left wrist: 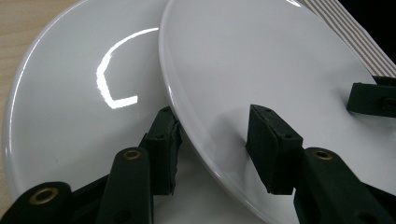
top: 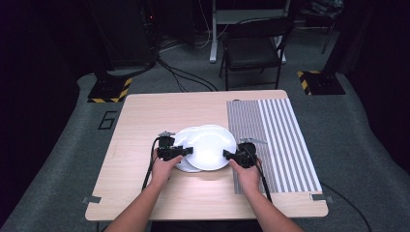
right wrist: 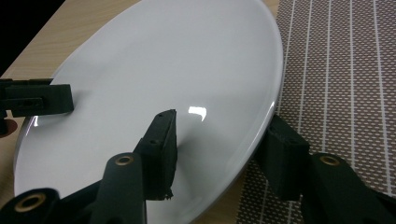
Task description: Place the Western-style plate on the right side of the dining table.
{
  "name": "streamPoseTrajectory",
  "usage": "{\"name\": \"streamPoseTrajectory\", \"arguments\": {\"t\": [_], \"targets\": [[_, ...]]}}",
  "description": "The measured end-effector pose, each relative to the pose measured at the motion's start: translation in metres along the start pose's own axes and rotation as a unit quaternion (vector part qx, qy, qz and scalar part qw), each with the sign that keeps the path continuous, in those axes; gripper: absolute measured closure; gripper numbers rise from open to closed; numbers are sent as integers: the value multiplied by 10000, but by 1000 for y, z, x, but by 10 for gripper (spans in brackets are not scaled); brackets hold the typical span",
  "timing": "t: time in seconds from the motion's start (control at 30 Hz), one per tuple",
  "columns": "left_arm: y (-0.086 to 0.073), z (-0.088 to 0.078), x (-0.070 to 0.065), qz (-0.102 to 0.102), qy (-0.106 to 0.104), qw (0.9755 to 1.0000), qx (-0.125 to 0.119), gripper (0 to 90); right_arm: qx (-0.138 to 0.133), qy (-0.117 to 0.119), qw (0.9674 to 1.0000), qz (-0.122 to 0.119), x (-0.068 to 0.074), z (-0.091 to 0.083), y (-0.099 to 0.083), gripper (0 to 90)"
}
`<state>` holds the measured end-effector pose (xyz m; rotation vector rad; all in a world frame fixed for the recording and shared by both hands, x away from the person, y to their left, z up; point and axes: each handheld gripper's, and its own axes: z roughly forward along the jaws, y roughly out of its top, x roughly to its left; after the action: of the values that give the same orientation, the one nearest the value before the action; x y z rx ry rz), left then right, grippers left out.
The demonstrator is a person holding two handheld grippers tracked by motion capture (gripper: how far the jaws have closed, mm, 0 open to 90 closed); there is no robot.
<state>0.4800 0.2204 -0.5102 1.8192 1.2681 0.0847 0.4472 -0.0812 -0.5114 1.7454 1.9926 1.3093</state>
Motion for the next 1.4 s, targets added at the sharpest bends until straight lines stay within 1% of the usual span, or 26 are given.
{"name": "streamPoseTrajectory", "arguments": {"t": [0.1, 0.2, 0.27, 0.33, 0.37, 0.5, 0.53, 0.63, 0.7, 0.73, 0.87, 0.93, 1.07, 1.2, 1.4], "targets": [[0, 0, -1, -36, 31, 10000, -4, 544, 18, 7, 10000, -22, 0, -1, 0, 500], [-1, 0, -1, -28, 29, 10000, -5, 544, 51, 18, 9998, -168, 2, -4, 0, 499], [-1, 0, -2, -19, 36, 10000, -8, 545, 53, 33, 9998, -195, 1, -5, 0, 499], [0, 0, -3, -12, 86, 10000, -37, 546, 40, 68, 9998, -169, 1, -6, 0, 499], [0, -1, -3, -10, 98, 10000, -11, 546, 33, 98, 9998, -156, 1, -6, -1, 501], [1, -2, -4, -58, 168, 9998, -60, 547, 42, 207, 9997, -140, 1, -8, -3, 518], [1, -3, -4, -86, 172, 9998, -82, 547, 52, 238, 9997, -100, 2, -9, -3, 522], [3, -4, -5, -85, 239, 9996, -108, 550, 137, 289, 9993, -217, 3, -10, -3, 521], [4, -4, -7, -84, 263, 9995, -137, 561, 121, 290, 9992, -254, 3, -11, -2, 520], [4, -5, -8, -47, 272, 9996, -117, 564, 123, 286, 9991, -271, 3, -11, -2, 520], [5, -4, -12, 28, 347, 9994, -71, 566, 158, 297, 9991, -258, 0, -12, -3, 520], [6, -4, -13, 27, 353, 9994, -66, 566, 181, 316, 9990, -242, -1, -12, -3, 521], [8, -4, -17, 33, 356, 9993, -81, 566, 153, 301, 9991, -241, -2, -15, -2, 523], [10, -4, -22, 88, 381, 9992, -86, 566, 95, 317, 9993, -161, -4, -18, 0, 524], [12, -5, -26, 45, 392, 9991, -132, 569, 62, 320, 9994, -126, -5, -21, 2, 524]]}}
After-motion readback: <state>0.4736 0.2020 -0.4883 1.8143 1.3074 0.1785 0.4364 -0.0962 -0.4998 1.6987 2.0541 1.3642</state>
